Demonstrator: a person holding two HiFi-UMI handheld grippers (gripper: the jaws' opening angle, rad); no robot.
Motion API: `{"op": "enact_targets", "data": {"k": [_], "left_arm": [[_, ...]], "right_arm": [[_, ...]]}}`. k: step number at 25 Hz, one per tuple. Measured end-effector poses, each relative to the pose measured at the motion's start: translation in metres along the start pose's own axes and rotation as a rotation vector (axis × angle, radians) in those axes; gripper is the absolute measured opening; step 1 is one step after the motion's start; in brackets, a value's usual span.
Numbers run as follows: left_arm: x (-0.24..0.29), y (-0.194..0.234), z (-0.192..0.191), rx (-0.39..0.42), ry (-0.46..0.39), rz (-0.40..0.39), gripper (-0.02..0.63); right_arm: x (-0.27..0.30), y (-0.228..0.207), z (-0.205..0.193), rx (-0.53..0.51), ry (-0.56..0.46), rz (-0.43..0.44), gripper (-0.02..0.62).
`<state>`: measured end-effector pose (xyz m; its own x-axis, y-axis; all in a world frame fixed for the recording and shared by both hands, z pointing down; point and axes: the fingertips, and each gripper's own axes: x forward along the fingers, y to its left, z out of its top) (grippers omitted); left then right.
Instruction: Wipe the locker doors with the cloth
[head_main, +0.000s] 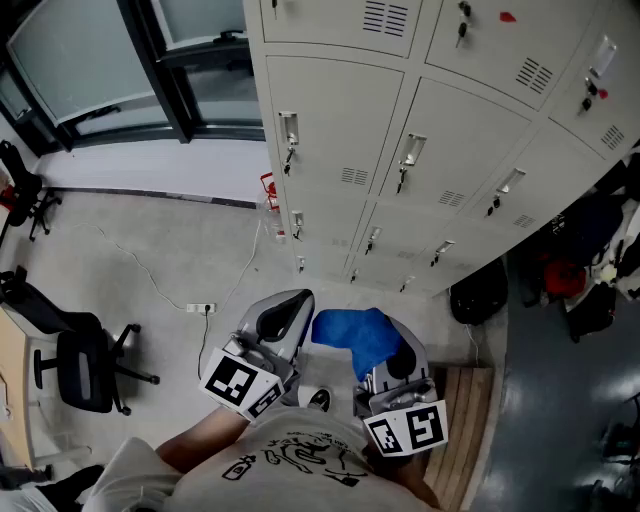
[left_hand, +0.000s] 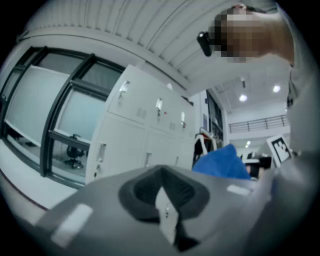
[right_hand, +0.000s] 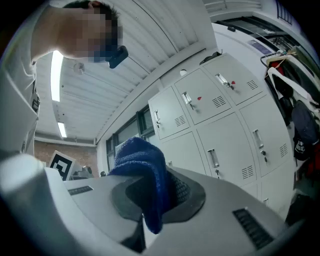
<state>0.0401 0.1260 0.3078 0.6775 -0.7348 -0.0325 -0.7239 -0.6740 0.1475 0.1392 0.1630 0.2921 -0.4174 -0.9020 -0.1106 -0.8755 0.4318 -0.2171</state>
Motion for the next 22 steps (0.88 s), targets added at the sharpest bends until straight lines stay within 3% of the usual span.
{"op": "enact_targets", "data": {"k": [11, 18, 22], "left_arm": [[0.022, 0.142, 0.05, 0.016, -0.083, 0.022, 0.0], [0.107, 0.111, 0.045, 0.03, -0.082, -0.003, 0.0], [0.095, 0.192, 0.059, 0.034, -0.074, 0.0, 0.0]], "right_arm": [[0.156, 0.036, 0.005, -0.085, -0.013, 0.053, 0.028], [0.155, -0.041, 0.016, -0.099, 0.007, 0.035, 0.028], [0.233, 0.012, 0.011, -0.202, -0.02, 0.037, 0.028]]}}
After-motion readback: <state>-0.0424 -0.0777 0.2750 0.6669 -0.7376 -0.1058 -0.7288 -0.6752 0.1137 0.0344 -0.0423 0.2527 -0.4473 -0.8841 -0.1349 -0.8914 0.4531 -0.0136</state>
